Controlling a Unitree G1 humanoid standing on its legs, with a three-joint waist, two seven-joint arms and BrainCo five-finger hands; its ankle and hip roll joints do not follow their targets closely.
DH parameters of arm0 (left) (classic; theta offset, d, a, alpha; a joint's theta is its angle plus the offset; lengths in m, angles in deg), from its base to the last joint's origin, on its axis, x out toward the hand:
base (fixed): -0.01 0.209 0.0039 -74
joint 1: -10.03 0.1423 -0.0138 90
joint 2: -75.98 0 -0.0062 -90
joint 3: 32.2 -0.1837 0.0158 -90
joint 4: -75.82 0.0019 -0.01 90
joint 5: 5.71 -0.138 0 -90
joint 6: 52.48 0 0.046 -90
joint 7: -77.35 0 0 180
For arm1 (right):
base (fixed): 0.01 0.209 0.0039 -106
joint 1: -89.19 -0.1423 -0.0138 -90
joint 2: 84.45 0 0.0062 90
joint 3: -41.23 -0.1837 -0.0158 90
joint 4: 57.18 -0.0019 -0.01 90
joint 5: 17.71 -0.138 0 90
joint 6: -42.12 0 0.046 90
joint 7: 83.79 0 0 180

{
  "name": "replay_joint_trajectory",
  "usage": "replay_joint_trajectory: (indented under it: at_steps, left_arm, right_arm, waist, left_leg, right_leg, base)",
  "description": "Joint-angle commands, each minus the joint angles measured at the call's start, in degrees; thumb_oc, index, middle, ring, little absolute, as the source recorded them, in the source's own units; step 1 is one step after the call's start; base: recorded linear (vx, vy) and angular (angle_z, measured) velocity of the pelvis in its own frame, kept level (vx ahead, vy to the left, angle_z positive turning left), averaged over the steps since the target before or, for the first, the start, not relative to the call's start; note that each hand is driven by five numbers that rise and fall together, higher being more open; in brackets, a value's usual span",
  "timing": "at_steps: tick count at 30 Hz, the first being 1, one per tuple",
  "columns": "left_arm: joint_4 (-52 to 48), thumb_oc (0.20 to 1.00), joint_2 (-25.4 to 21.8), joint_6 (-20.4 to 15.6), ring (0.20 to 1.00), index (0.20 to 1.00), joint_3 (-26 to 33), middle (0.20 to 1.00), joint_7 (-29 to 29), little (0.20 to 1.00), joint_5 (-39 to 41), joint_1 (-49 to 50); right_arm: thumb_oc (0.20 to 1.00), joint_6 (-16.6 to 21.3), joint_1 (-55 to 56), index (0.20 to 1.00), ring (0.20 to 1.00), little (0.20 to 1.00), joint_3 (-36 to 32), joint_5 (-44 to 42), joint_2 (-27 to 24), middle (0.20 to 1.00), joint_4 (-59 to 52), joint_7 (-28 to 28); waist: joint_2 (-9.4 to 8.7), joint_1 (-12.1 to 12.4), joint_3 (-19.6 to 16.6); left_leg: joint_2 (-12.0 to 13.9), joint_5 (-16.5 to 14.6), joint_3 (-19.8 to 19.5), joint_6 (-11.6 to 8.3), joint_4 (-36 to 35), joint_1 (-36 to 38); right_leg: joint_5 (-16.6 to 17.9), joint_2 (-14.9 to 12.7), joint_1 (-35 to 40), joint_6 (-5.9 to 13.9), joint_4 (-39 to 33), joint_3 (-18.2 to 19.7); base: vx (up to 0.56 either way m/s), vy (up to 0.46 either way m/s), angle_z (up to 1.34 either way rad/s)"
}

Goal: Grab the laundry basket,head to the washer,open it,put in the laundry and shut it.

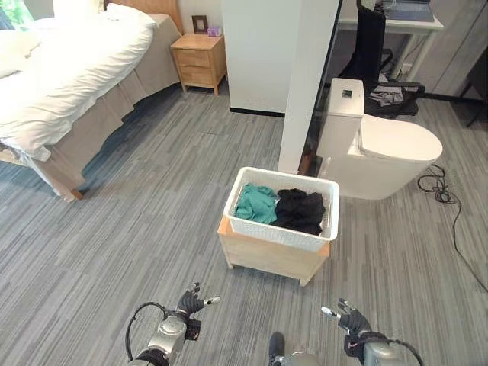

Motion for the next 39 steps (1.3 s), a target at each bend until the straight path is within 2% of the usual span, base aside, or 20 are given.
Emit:
replay_joint_trajectory:
  at_steps: [1,2,3,4,5,6,7,8,9,10,11,13,16,18,22,24,26,27,29,39]
  left_arm:
    - [-3.74,1.000,-2.77,-1.15,1.000,1.000,-0.94,1.000,-1.24,1.000,2.36,-3.50]
    - [-3.52,1.000,-2.53,-1.11,1.000,1.000,-1.08,1.000,-1.30,1.000,2.49,-3.94]
    - [-3.52,1.000,-2.55,-1.11,1.000,1.000,-1.09,1.000,-1.30,1.000,2.49,-3.96]
    - [-2.48,1.000,-2.21,-1.23,1.000,1.000,-1.58,1.000,-1.47,1.000,1.89,-4.65]
    - [-2.47,1.000,-2.21,-1.24,1.000,1.000,-1.58,1.000,-1.47,1.000,1.89,-4.65]
    - [-1.13,1.000,-2.65,-1.19,1.000,1.000,-1.31,1.000,-1.66,1.000,0.71,-5.07]
    - [-1.12,1.000,-2.65,-1.19,1.000,1.000,-1.31,1.000,-1.66,1.000,0.71,-5.07]
    - [-0.48,1.000,-2.94,-1.34,1.000,1.000,-0.76,1.000,-1.73,1.000,0.58,-4.82]
    - [-0.76,1.000,-3.24,-1.27,1.000,1.000,-0.49,1.000,-1.63,1.000,0.68,-4.52]
    - [-1.19,1.000,-3.54,-1.28,1.000,1.000,-0.15,1.000,-1.59,1.000,0.61,-4.04]
    - [-1.00,1.000,-4.14,-1.38,1.000,1.000,0.14,1.000,-1.35,1.000,0.81,-3.30]
    - [-0.71,1.000,-4.07,-1.36,1.000,1.000,0.15,1.000,-1.48,1.000,0.95,-3.22]
    - [-1.37,1.000,-4.87,-1.81,1.000,1.000,1.04,1.000,-1.61,1.000,1.27,-2.94]
    - [-2.13,1.000,-5.42,-1.85,1.000,1.000,1.08,1.000,-1.81,1.000,0.94,-2.59]
    - [-3.09,1.000,-6.44,-1.73,1.000,1.000,1.47,1.000,-2.03,1.000,0.47,-2.01]
    - [-3.11,1.000,-6.86,-1.66,1.000,1.000,1.90,1.000,-1.90,1.000,0.06,-1.59]
    - [-3.52,1.000,-7.25,-1.77,1.000,1.000,2.36,1.000,-1.93,1.000,0.04,-1.39]
    - [-3.47,1.000,-7.31,-1.91,1.000,1.000,2.38,1.000,-1.95,1.000,-0.10,-1.45]
    - [-4.25,1.000,-7.67,-1.91,1.000,1.000,2.02,1.000,-1.96,1.000,-0.38,-1.70]
    - [-6.36,1.000,-7.41,-1.34,1.000,1.000,1.38,1.000,-1.26,1.000,-1.46,-0.14]
  right_arm:
    - [1.000,0.98,0.36,1.000,1.000,1.000,-0.44,-0.56,-1.98,1.000,-2.45,1.24]
    - [1.000,0.95,0.57,1.000,1.000,1.000,-0.42,-0.36,-2.05,1.000,-2.59,1.25]
    - [1.000,0.95,0.56,1.000,1.000,1.000,-0.43,-0.35,-2.03,1.000,-2.59,1.25]
    - [1.000,1.01,1.27,1.000,1.000,1.000,-0.11,0.66,-2.34,1.000,-4.00,1.30]
    - [1.000,1.00,1.29,1.000,1.000,1.000,-0.12,0.66,-2.35,1.000,-4.03,1.31]
    - [1.000,1.35,1.39,1.000,1.000,1.000,1.14,3.63,-3.41,1.000,-6.10,0.95]
    - [1.000,1.33,1.40,1.000,1.000,1.000,1.14,3.63,-3.42,1.000,-6.11,0.96]
    - [1.000,1.46,1.18,1.000,1.000,1.000,2.18,5.64,-3.99,1.000,-6.88,0.66]
    - [1.000,1.33,0.52,1.000,1.000,1.000,2.82,7.09,-4.58,1.000,-7.99,0.30]
    - [1.000,1.01,0.19,1.000,1.000,1.000,3.31,8.13,-5.33,1.000,-8.88,-0.15]
    - [1.000,0.92,-0.53,1.000,1.000,1.000,4.12,8.71,-5.28,1.000,-9.47,-0.58]
    - [1.000,0.94,-0.36,1.000,1.000,1.000,4.52,9.17,-4.82,1.000,-9.98,-0.40]
    - [1.000,0.73,-0.09,1.000,1.000,1.000,4.90,11.89,-4.53,1.000,-13.33,-0.73]
    - [1.000,1.02,-1.00,1.000,1.000,1.000,4.95,11.97,-3.83,1.000,-13.04,-0.42]
    - [1.000,0.78,-3.99,1.000,1.000,1.000,6.62,12.67,-2.42,1.000,-12.47,-0.14]
    - [1.000,0.84,-4.94,1.000,1.000,1.000,7.26,12.84,-1.89,1.000,-12.08,-0.05]
    - [1.000,0.91,-5.20,1.000,1.000,1.000,7.40,13.01,-1.93,1.000,-12.19,-0.03]
    - [1.000,1.05,-5.05,1.000,1.000,1.000,7.36,13.05,-2.16,1.000,-12.58,-0.11]
    - [1.000,0.90,-3.82,1.000,1.000,1.000,6.55,12.48,-2.30,1.000,-14.68,-0.05]
    - [1.000,-0.22,3.83,1.000,1.000,1.000,1.02,13.56,-5.11,1.000,-18.21,0.00]
  waist:
    - [-2.46,0.60,4.99]
    - [-2.82,1.16,5.32]
    - [-2.94,1.12,5.20]
    - [-3.07,1.66,5.23]
    - [-3.11,1.70,5.29]
    - [-2.48,2.65,5.07]
    - [-2.55,2.66,5.20]
    - [-1.85,3.23,5.05]
    - [-1.82,3.58,5.11]
    - [-1.83,4.08,5.08]
    - [-1.56,4.00,4.82]
    - [-1.28,3.99,4.59]
    - [-2.23,4.64,3.96]
    - [-2.65,5.09,3.99]
    - [-2.07,6.16,5.17]
    - [-2.07,6.85,4.78]
    - [-1.95,7.06,4.77]
    - [-1.89,6.98,5.06]
    - [-2.59,6.57,5.37]
    - [-1.94,4.41,4.63]
  left_leg:
    - [1.13,3.51,10.30,6.39,-12.52,-0.28]
    - [2.12,1.76,12.12,6.77,-13.78,-2.69]
    - [1.97,1.90,12.16,6.84,-13.94,-2.78]
    - [4.18,-0.53,15.78,7.63,-24.15,-5.96]
    - [4.12,-0.51,15.85,7.65,-24.27,-5.80]
    - [4.93,3.25,14.59,6.60,-39.70,-7.78]
    - [4.80,3.44,14.66,6.60,-40.07,-7.45]
    - [5.82,7.02,11.83,5.62,-47.15,-6.96]
    - [6.34,7.77,10.58,5.14,-48.45,-7.11]
    - [6.43,8.24,8.92,4.77,-46.63,-7.63]
    - [6.03,5.91,8.60,5.34,-44.60,-6.41]
    - [5.57,5.07,9.45,5.52,-43.54,-6.40]
    - [2.71,1.68,9.83,7.57,-41.52,-6.39]
    - [1.11,-0.38,11.60,9.31,-40.82,-5.88]
    - [0.38,-2.15,15.28,10.79,-42.02,-3.11]
    - [0.31,-3.85,16.90,10.03,-43.18,-0.92]
    - [0.69,-3.35,17.61,10.02,-43.88,-0.46]
    - [0.79,-3.62,17.19,9.89,-43.43,-0.25]
    - [1.31,-3.35,16.78,9.41,-42.18,-0.23]
    - [4.37,-0.52,15.79,6.61,-43.40,0.33]
  right_leg:
    - [1.28,-0.31,0.98,6.86,-2.15,1.31]
    - [0.93,-0.66,2.24,7.19,-2.74,1.05]
    - [0.96,-0.79,2.09,7.22,-2.73,1.04]
    - [-0.06,-1.23,4.24,8.41,-3.50,0.41]
    - [-0.07,-1.28,4.31,8.44,-3.50,0.45]
    - [-1.56,-1.04,6.43,9.63,-3.76,0.93]
    - [-1.58,-1.12,6.60,9.66,-3.78,0.94]
    - [-2.32,-1.00,7.49,9.91,-3.65,1.66]
    - [-2.77,-1.46,8.32,10.43,-3.40,2.61]
    - [-2.82,-2.03,9.49,10.58,-3.29,3.18]
    - [-4.29,-2.38,9.72,11.00,-2.07,4.43]
    - [-4.37,-3.04,9.79,11.16,-1.84,4.88]
    - [-4.57,-5.75,10.10,12.10,0.30,6.47]
    - [-2.81,-7.51,7.70,13.40,4.43,7.37]
    - [1.46,-10.20,2.61,14.68,9.84,3.30]
    - [2.21,-12.48,2.53,16.02,5.85,-1.64]
    - [3.92,-13.08,1.78,15.88,1.78,-3.03]
    - [4.36,-13.39,1.25,16.02,1.02,-1.94]
    - [4.53,-12.96,1.97,16.25,-0.64,1.39]
    - [2.75,-9.22,6.69,15.00,-6.32,-1.82]
  base:
    - [0.24,-0.097,0.13]
    - [0.18,-0.052,0.33]
    - [0.32,0.014,0.29]
    - [0.23,0.031,0.08]
    - [0.52,0.150,0.03]
    - [0.29,0.122,0.00]
    - [0.50,0.214,-0.10]
    - [0.34,0.163,-0.19]
    - [0.43,0.217,-0.39]
    - [0.33,0.201,-0.39]
    - [0.29,0.214,-0.47]
    - [0.18,0.174,-0.57]
    - [0.23,0.278,-0.36]
    - [0.17,0.339,-0.07]
    - [0.05,0.207,-0.41]
    - [0.04,0.054,-0.61]
    - [0.01,-0.036,-0.51]
    - [0.05,-0.067,-0.26]
    - [0.04,-0.087,-0.03]
    - [0.01,-0.124,0.05]
